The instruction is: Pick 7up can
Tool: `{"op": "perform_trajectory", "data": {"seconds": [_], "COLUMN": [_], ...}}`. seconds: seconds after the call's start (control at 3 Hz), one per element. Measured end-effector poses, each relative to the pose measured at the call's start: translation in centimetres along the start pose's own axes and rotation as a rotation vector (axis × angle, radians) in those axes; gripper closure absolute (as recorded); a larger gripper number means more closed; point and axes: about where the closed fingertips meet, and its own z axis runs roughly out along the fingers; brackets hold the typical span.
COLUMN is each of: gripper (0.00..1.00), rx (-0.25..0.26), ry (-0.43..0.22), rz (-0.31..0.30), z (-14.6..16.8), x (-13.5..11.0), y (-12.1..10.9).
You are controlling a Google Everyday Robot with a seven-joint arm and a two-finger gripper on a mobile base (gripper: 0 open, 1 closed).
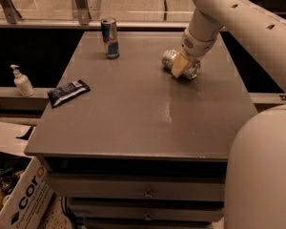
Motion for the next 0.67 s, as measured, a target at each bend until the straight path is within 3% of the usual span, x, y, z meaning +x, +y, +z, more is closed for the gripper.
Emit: {"op": "perform_trajectory", "data": {"seconds": [0.33, 0.67], "gripper": [0.87, 1.0], "rx": [-0.031, -0.062], "ry": [-0.016, -0.038], "rz": [-0.039, -0.084], "z": [-0.7, -1.9], "x": [-0.1, -0.1], "y": [1.1, 2.2]}}
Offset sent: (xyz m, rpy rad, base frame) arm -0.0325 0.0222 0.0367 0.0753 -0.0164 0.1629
